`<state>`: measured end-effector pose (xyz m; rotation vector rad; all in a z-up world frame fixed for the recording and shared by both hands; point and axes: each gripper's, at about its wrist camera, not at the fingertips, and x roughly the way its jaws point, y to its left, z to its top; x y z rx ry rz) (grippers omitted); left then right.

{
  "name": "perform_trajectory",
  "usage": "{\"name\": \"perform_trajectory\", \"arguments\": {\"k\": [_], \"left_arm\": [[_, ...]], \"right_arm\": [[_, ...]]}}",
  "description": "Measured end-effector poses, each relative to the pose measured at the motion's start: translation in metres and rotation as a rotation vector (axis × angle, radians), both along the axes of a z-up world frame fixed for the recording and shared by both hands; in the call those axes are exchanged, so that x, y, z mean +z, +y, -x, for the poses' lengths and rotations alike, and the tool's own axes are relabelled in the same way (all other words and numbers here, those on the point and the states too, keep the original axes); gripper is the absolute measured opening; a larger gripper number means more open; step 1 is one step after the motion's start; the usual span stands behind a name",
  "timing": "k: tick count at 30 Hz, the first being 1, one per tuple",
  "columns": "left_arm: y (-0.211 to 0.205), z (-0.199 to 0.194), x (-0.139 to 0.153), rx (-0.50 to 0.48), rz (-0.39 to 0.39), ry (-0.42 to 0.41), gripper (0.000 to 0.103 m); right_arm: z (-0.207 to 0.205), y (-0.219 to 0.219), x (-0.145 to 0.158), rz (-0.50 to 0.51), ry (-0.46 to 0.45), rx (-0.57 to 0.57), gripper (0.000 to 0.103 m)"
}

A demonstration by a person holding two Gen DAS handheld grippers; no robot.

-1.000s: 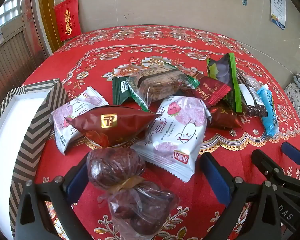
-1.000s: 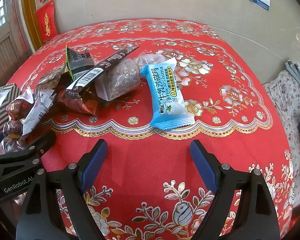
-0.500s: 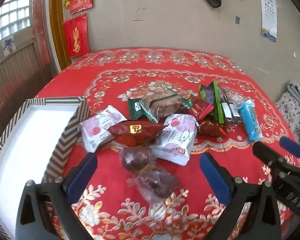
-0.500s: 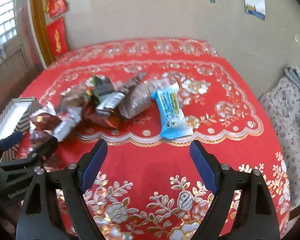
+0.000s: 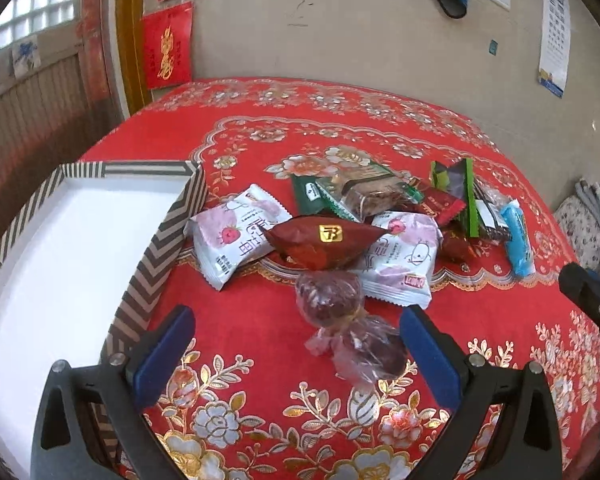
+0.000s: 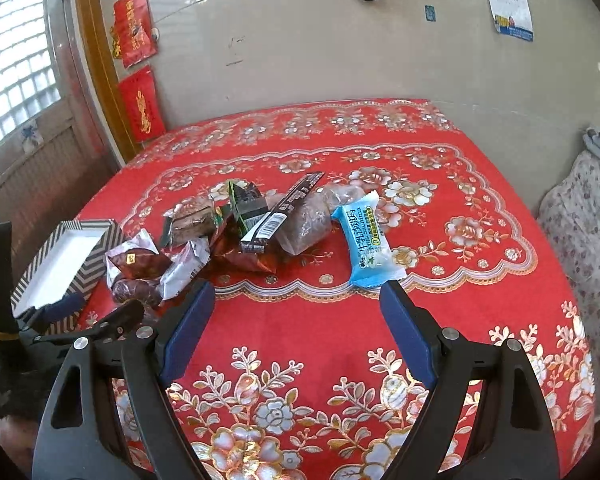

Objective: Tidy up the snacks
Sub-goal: 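Move both grippers over the snack pile toward the date bag and pastry packet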

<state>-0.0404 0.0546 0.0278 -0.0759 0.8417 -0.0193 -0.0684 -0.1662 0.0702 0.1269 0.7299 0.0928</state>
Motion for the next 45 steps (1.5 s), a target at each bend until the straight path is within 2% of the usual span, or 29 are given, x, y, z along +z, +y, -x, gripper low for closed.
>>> {"name": "perform_trajectory", "arguments": {"k": [4, 12, 25, 31, 39, 45], "left_arm": [[-0.006, 0.004, 0.006, -0.023, 0.010, -0.011, 0.103], [-0.020, 0.006, 0.000, -0.080, 0.012, 0.014, 0.103], [0.012, -0.006, -0.006, -0.019, 0.010, 0.028, 0.103], [0.032, -0.007, -0.008, 0.017, 0.057, 0.043, 0.103], [0.025, 0.008, 0.009, -0.035, 0.065, 0.011, 0.103], [0.027, 0.020, 0.022, -0.058, 0.055, -0.009, 0.103]], "right_arm": [[0.000, -0.001, 0.000, -0.044, -0.007, 0.015, 0.085], [-0.003, 0.007, -0.004, -0.033, 0.013, 0.036, 0.085], [-0.006, 0.015, -0.005, -0.020, 0.021, 0.056, 0.085], [-0.008, 0.018, -0.005, -0.029, 0.019, 0.063, 0.085], [-0.008, 0.024, -0.002, 0.002, 0.014, 0.072, 0.085], [-0.006, 0.018, -0.002, -0.048, 0.010, 0.084, 0.085]]}}
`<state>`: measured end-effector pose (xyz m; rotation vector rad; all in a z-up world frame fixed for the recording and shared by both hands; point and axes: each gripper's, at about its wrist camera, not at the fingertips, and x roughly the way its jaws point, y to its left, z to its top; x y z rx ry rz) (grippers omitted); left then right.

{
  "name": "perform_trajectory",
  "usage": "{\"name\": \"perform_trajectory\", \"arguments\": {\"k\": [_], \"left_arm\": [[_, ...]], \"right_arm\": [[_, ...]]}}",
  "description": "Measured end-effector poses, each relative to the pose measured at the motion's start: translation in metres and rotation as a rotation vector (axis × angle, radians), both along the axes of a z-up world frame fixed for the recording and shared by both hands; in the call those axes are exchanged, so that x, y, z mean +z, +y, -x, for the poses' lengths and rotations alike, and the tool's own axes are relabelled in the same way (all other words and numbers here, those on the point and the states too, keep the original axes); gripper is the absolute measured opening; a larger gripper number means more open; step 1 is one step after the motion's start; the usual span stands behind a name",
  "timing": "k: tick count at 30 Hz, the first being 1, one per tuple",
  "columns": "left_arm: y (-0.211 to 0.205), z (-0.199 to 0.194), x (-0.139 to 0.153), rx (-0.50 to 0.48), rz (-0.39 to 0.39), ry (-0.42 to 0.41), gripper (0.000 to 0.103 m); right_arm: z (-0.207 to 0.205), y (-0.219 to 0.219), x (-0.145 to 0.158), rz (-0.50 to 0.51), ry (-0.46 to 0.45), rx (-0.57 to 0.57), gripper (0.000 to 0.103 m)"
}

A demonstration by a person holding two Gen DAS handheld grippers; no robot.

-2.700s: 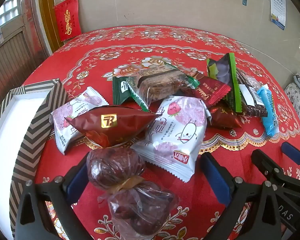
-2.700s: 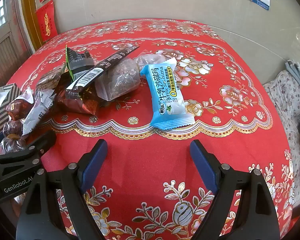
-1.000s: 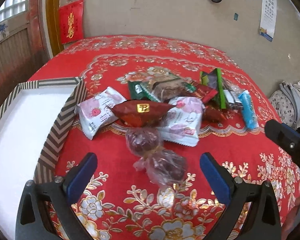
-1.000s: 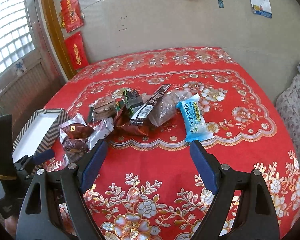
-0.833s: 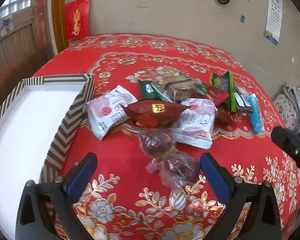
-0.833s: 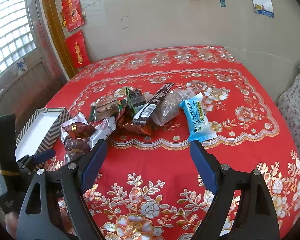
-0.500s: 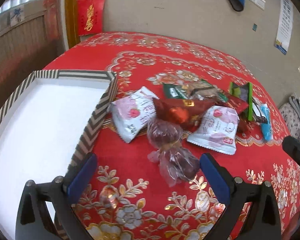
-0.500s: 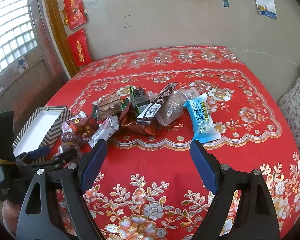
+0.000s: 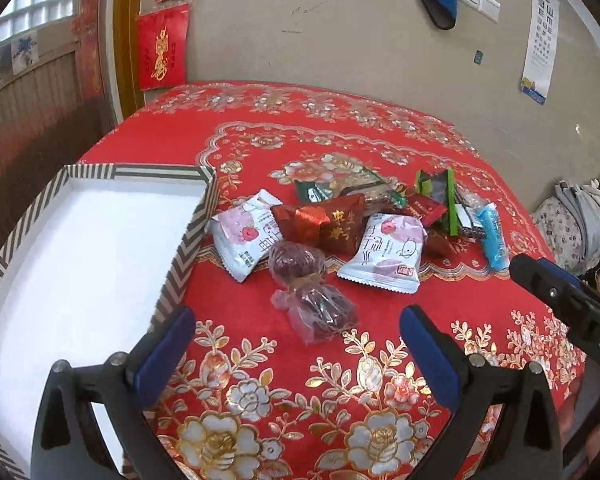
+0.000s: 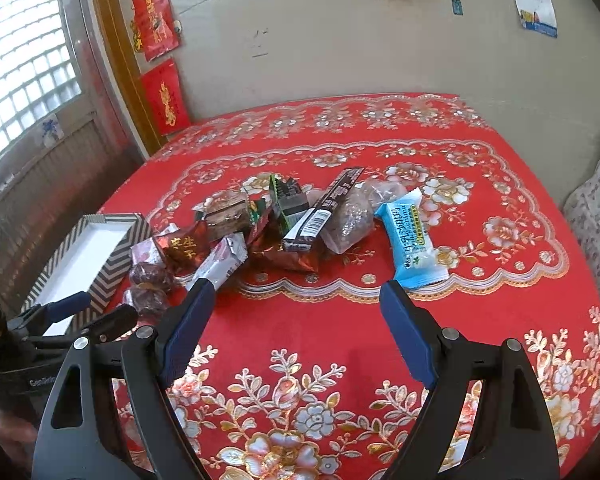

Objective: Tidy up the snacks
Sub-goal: 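Move both grippers over the snack pile toward the date bag and pastry packet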

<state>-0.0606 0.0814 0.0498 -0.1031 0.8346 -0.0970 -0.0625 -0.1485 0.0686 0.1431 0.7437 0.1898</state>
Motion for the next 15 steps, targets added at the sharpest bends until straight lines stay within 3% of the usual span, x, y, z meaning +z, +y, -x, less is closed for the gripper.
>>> {"name": "perform_trajectory", "arguments": {"k": [15], "left_arm": [[0.018, -0.007, 0.004, 0.065, 0.064, 0.013, 0.103]], "right_arm": [[0.003, 0.001, 0.001, 0.008, -0.012, 0.021, 0.085]]}}
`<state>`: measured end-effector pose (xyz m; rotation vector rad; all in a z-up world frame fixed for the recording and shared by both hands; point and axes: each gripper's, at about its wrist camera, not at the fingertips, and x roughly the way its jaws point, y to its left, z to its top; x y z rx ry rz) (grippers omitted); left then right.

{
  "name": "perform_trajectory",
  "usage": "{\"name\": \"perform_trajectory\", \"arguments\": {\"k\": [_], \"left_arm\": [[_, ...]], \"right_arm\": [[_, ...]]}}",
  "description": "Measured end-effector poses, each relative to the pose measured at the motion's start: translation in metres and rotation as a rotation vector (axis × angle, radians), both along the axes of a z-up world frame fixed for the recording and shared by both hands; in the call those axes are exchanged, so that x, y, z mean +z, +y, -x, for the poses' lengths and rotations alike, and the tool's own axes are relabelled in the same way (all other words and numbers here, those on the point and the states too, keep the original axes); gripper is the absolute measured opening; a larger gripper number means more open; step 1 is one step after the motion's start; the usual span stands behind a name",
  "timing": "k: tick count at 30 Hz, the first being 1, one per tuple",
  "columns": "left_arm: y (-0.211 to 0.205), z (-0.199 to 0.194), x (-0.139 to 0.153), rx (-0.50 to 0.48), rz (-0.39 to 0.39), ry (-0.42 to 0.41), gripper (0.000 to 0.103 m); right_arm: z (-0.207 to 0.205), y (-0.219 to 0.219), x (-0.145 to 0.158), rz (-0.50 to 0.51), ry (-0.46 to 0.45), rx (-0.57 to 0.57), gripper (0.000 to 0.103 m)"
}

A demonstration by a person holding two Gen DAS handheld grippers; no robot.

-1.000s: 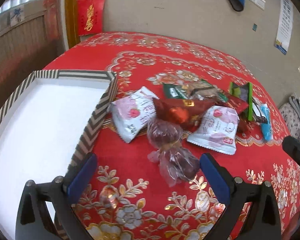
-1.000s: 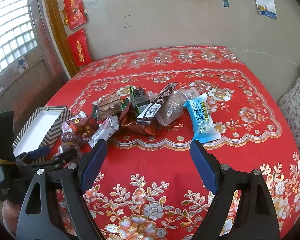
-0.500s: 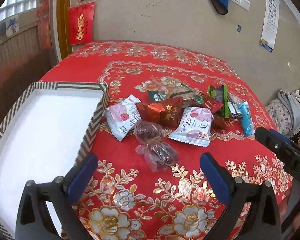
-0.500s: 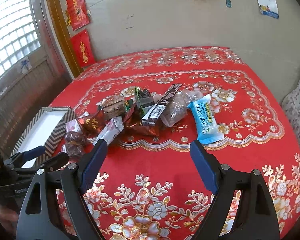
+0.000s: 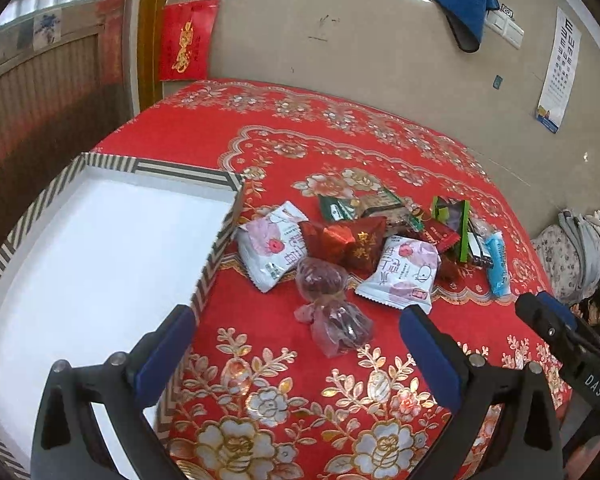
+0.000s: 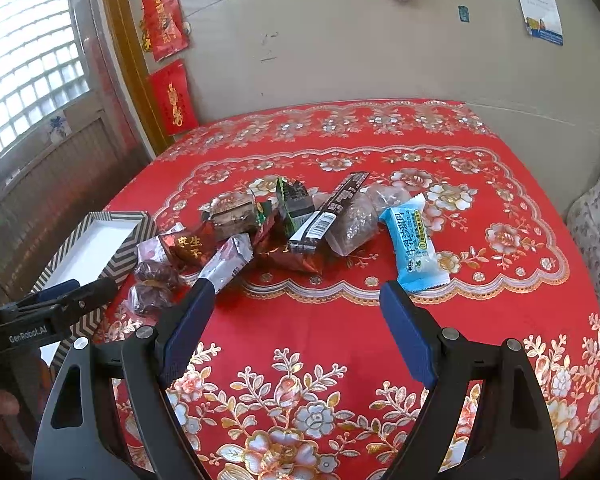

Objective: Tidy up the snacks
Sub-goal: 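Move both grippers over the snack pile toward the date bag and pastry packet, then grasp the bag of red dates with the left gripper while the right grasps the pink pastry packet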

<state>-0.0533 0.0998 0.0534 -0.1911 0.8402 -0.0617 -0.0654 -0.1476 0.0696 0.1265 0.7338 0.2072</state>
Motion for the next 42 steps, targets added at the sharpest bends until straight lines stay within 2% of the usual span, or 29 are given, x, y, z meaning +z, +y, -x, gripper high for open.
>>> {"name": "perform_trajectory", "arguments": {"k": [13, 29, 38, 42], "left_arm": [[-0.025, -0.006, -0.009, -0.009, -0.066, 0.002, 0.103], [-0.028, -0.011, -0.017, -0.006, -0.085, 0.002, 0.103], [-0.025, -0.027, -0.024, 0.036, -0.034, 0.025, 0.103], [-0.021, -0.039, -0.028, 0.049, 0.011, 0.048, 0.091]], "right_arm": [[-0.003, 0.001, -0.006, -0.003, 0.014, 0.009, 0.085], [-0.005, 0.004, -0.014, -0.005, 0.035, 0.016, 0.085], [-0.008, 0.002, -0.016, -0.002, 0.045, 0.020, 0.085], [-0.016, 0.002, -0.019, -0.027, 0.066, 0.031, 0.085]]}}
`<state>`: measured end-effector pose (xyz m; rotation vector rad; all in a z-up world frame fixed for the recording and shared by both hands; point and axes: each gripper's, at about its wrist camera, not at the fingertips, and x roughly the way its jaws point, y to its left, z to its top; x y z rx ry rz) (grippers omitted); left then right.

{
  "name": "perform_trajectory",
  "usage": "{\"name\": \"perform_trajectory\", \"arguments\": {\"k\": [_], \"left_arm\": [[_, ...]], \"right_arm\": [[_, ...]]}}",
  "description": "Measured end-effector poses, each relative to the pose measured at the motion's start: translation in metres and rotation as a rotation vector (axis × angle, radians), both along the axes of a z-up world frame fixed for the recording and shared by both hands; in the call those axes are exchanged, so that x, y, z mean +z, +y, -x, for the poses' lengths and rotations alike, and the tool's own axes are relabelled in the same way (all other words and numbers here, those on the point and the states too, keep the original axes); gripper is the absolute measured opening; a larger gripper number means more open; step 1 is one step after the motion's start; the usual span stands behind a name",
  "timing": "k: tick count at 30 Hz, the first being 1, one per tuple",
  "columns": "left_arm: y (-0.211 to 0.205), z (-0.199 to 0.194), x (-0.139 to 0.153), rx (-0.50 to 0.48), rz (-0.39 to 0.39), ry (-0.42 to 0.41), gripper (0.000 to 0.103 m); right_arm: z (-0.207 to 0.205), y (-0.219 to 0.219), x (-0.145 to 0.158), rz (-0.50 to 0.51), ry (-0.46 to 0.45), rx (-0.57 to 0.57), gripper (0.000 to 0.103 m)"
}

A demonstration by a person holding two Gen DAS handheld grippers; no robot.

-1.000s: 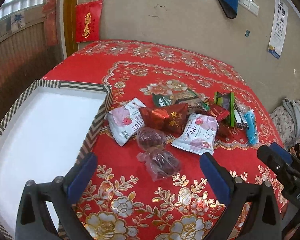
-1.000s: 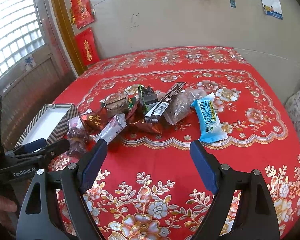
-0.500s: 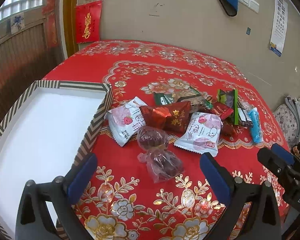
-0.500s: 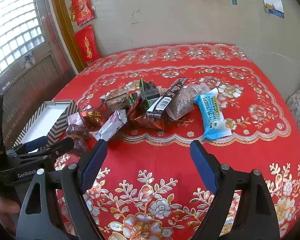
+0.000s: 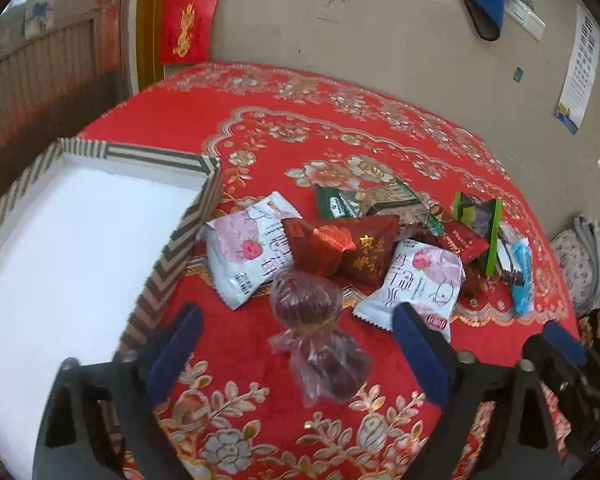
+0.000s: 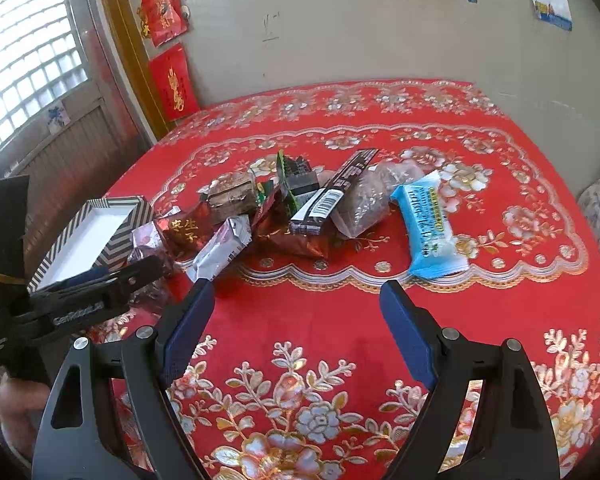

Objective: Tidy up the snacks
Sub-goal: 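Grasp the bag of red dates with the left gripper while the right grasps the pink pastry packet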

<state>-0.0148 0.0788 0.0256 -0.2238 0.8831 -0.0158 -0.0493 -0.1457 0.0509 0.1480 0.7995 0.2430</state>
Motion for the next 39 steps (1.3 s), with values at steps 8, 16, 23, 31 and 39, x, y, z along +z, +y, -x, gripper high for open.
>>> {"name": "perform_trajectory", "arguments": {"k": [8, 16, 23, 31, 39], "left_arm": [[-0.004, -0.011, -0.007, -0.003, -0.011, 0.037, 0.086], [-0.007, -0.015, -0.013, -0.015, -0.034, 0.056, 0.086], [-0.001, -0.015, -0.013, -0.017, -0.034, 0.051, 0.042], [-0.002, 0.006, -0.007, -0.049, -0.057, 0.024, 0.039], [0.002, 0.024, 0.006, -0.056, -0.091, -0.005, 0.038]], "right_arm": [[-0.033, 0.015, -0.014, -0.166, 0.102, 0.032, 0.085], [-0.065, 0.036, -0.038, -0.298, 0.211, 0.059, 0.084], [-0.070, 0.047, -0.040, -0.295, 0.201, 0.114, 0.027], [-0.050, 0.032, -0.022, -0.249, 0.132, 0.129, 0.020], [-0.033, 0.030, -0.019, -0.198, 0.110, 0.160, 0.016]]}}
